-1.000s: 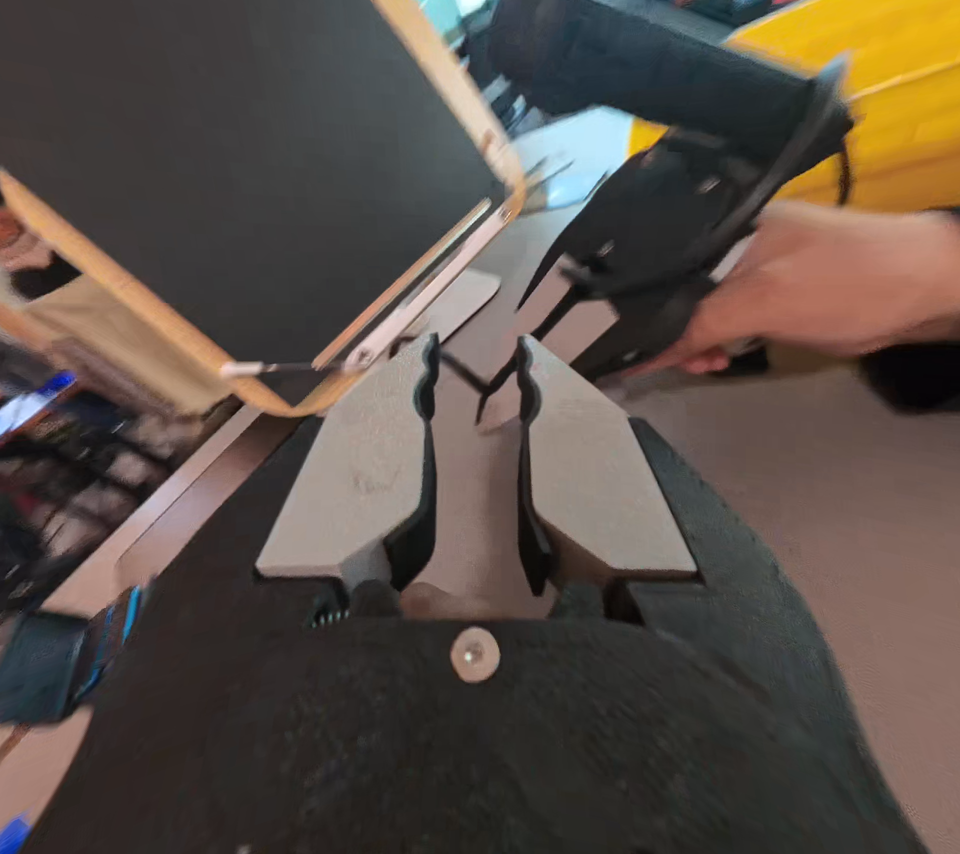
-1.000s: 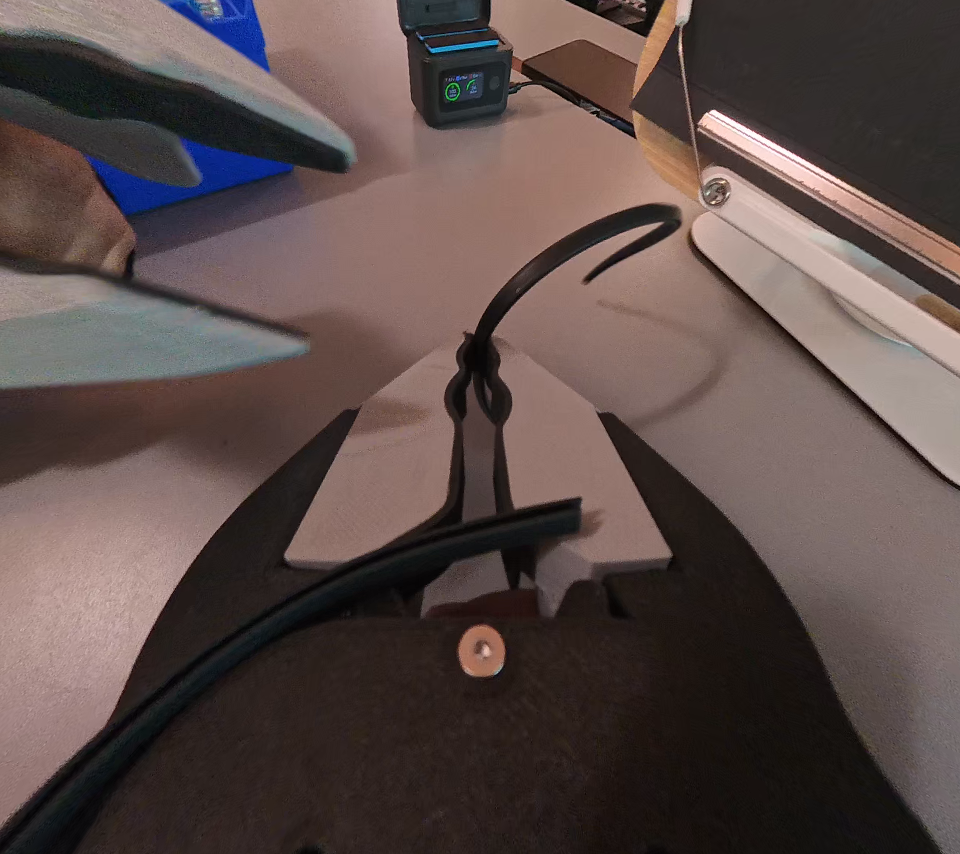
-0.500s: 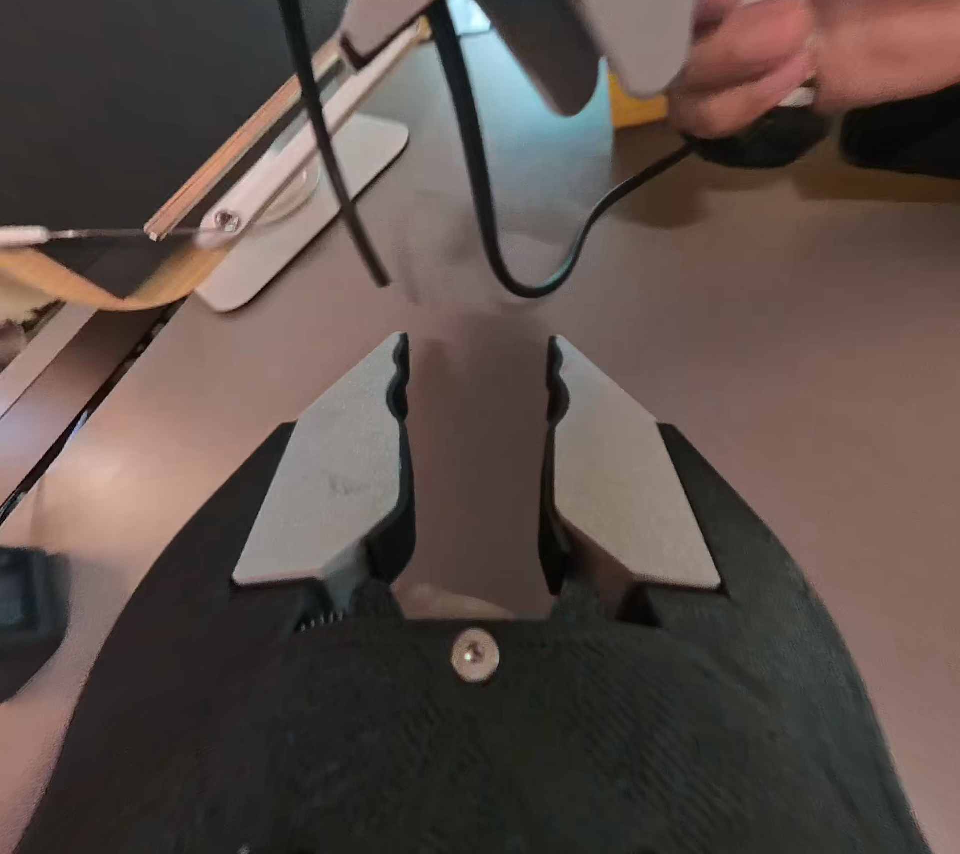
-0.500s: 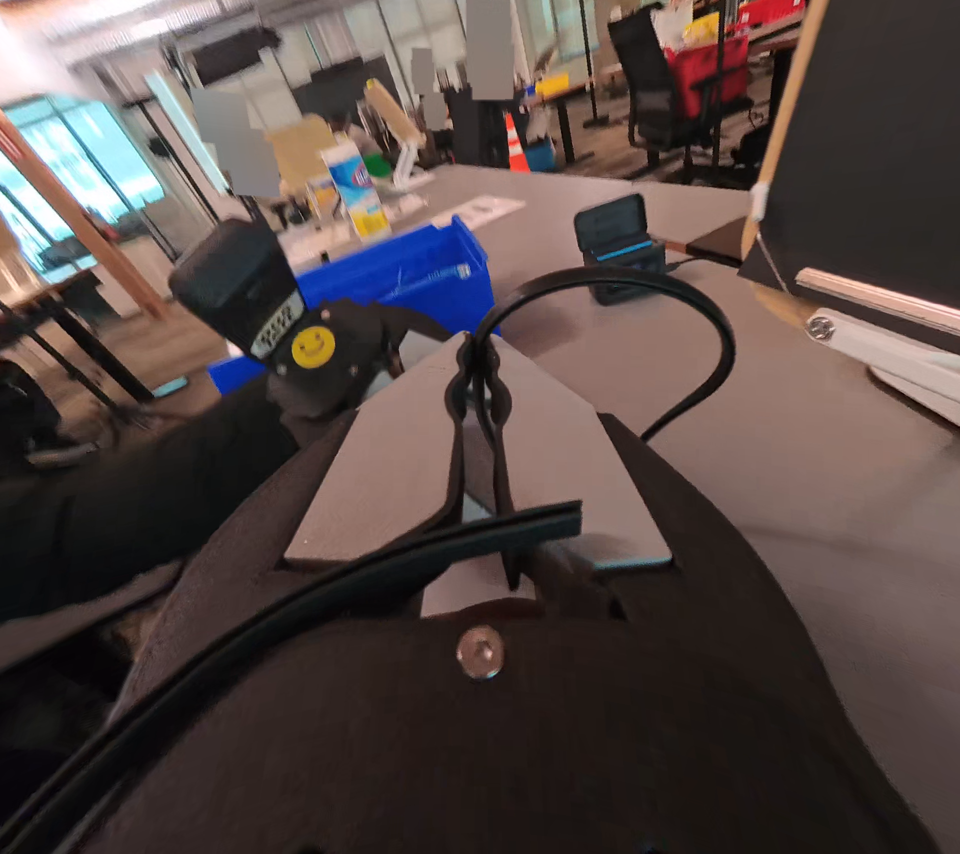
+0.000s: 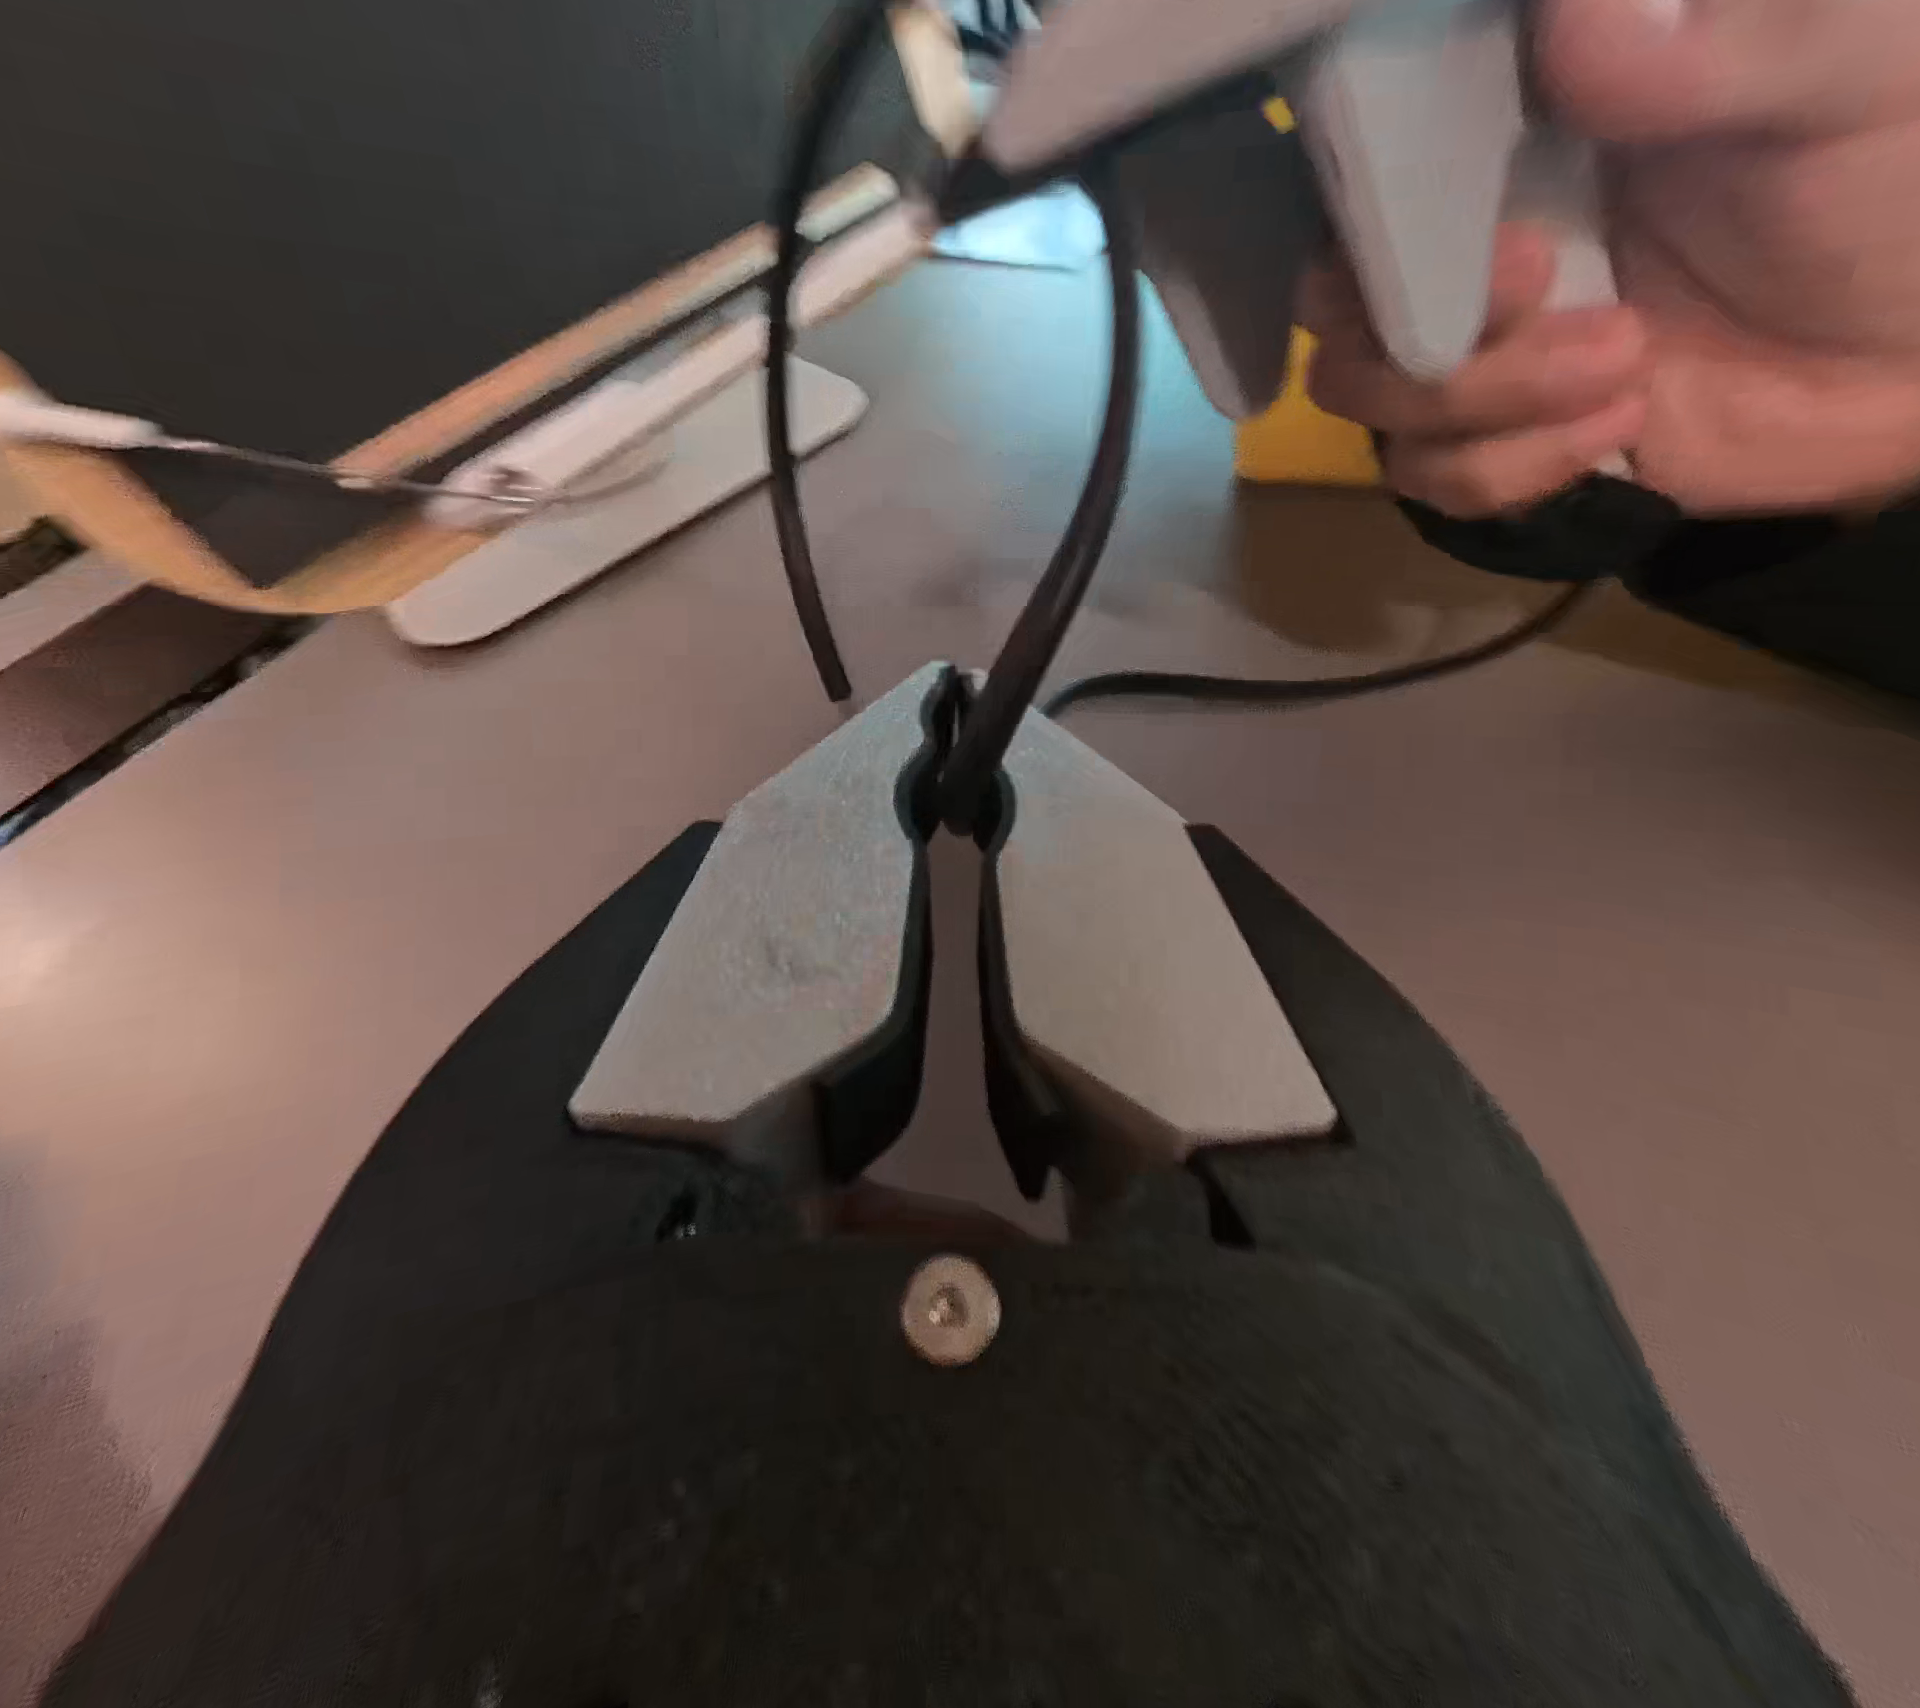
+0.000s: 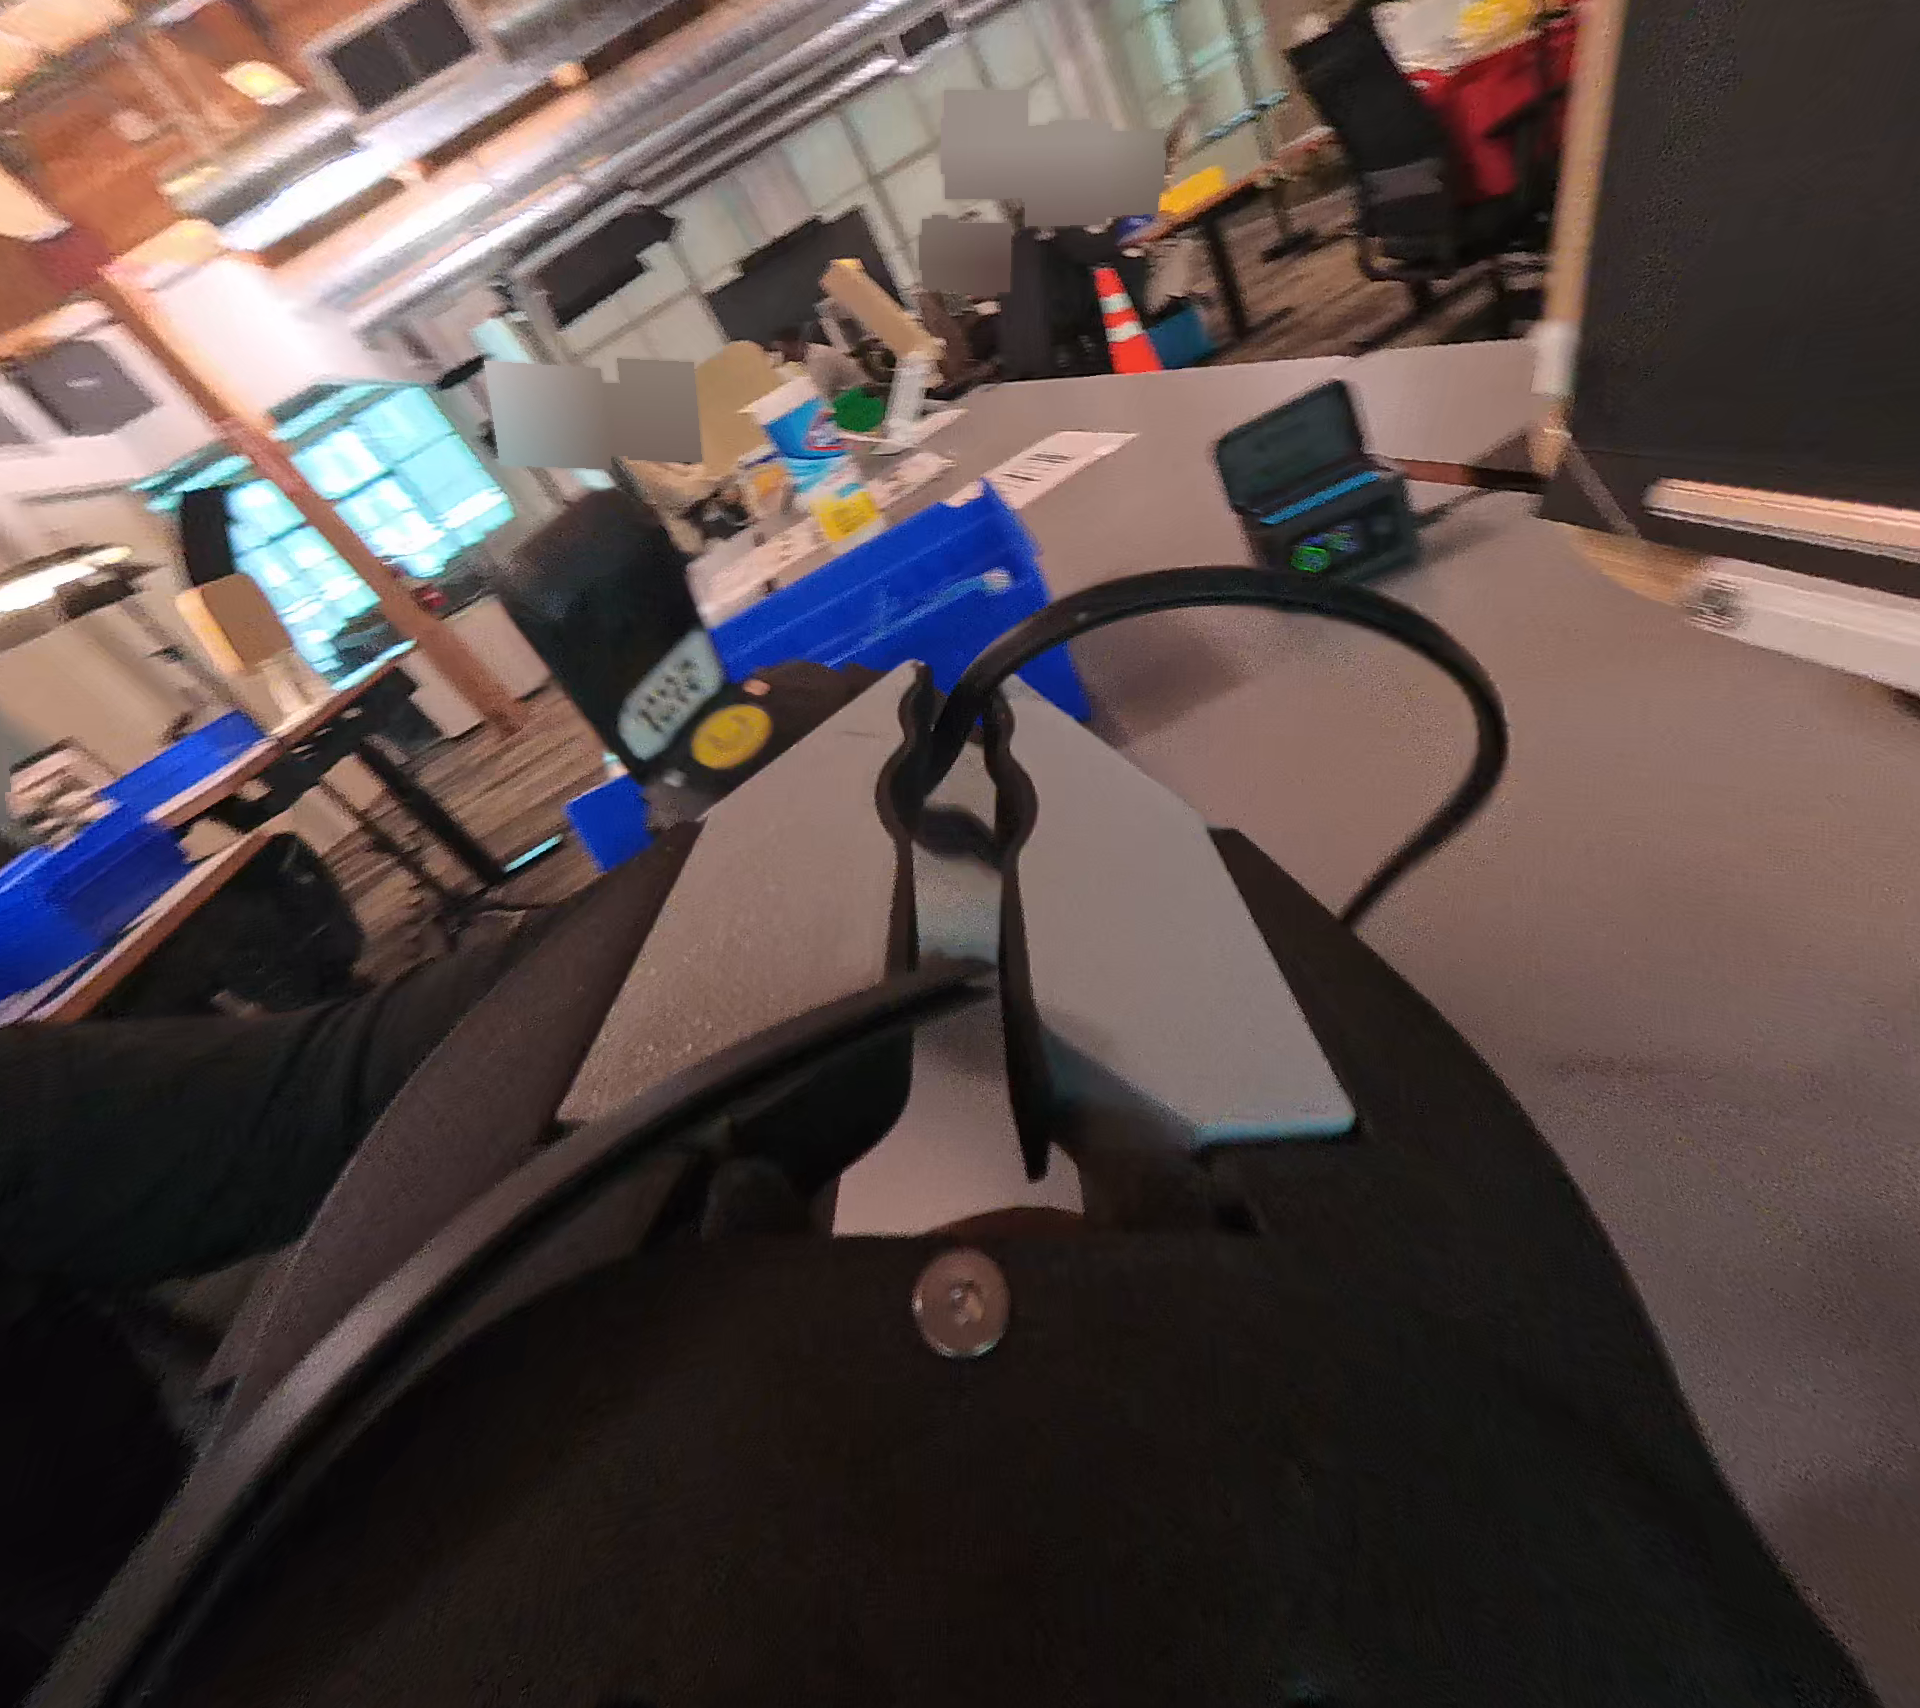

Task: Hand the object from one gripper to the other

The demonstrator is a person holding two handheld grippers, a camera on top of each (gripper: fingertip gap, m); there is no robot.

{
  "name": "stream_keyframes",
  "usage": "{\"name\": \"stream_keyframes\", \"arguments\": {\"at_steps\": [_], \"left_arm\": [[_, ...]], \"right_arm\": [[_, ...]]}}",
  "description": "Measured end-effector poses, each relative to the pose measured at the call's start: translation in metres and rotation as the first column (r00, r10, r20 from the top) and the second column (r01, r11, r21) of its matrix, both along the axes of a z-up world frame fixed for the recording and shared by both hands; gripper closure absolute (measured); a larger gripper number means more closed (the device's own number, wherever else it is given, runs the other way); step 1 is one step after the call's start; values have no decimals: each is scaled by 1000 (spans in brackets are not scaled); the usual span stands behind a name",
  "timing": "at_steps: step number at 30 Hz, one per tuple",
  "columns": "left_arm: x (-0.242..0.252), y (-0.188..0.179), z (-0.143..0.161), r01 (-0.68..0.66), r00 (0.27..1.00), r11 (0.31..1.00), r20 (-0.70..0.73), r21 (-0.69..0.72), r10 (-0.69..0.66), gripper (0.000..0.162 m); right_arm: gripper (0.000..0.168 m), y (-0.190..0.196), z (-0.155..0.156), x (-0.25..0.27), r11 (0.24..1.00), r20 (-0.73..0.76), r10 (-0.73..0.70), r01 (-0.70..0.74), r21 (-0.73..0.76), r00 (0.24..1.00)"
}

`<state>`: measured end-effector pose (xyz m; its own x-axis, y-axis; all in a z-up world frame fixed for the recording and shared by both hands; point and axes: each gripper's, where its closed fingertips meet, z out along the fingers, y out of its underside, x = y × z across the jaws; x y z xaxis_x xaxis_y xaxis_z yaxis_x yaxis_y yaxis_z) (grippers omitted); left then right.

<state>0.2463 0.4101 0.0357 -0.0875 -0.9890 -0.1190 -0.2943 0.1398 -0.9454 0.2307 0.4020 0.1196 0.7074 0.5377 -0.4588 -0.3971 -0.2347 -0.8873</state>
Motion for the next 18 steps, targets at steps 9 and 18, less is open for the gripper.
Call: {"name": "stream_keyframes", "arguments": {"at_steps": [9,18], "left_arm": [[-46,105,61,-410,839,872,264,-268,476,162],[-24,43,55,-263,957,897,215,355,196,162]], "right_arm": [[103,1,-73,-2,931,174,92,-23,-364,980],[87,5,-36,-27,1000,423,23,-12,-28,906]]}}
